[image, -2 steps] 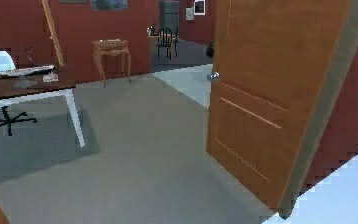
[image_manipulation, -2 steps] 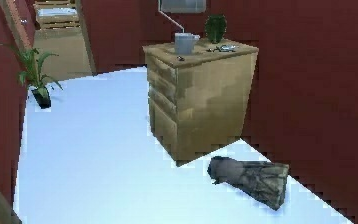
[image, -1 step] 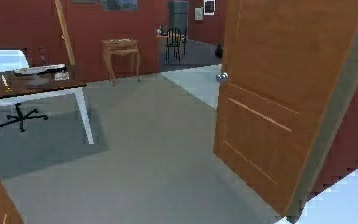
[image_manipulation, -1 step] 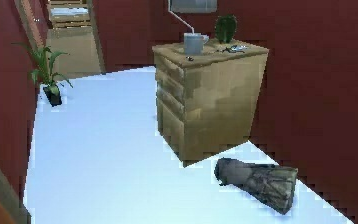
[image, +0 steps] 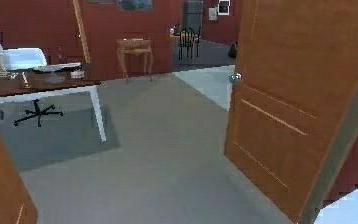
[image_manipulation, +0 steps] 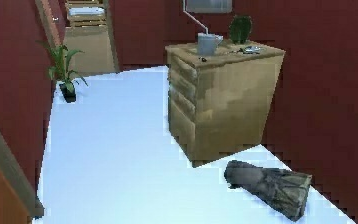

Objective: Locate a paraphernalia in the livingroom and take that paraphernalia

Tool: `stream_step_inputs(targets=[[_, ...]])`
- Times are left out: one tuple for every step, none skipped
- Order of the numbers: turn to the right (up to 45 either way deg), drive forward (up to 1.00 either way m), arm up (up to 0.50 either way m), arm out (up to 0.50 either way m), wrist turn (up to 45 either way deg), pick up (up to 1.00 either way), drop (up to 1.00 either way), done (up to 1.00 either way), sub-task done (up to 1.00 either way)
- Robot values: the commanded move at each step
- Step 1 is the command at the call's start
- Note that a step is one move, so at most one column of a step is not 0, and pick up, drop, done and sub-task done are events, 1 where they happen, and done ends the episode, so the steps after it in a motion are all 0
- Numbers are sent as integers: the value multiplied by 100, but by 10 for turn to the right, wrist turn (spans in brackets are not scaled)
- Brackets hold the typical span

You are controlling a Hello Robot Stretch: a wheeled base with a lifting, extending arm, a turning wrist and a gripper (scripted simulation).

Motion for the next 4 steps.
stream_step_inputs(targets=[[0,100,0,0,0,0,0,0,0],[0,80,0,0,0,0,0,0,0],[-150,0,0,0,0,0,0,0,0],[0,5,0,0,0,0,0,0,0]])
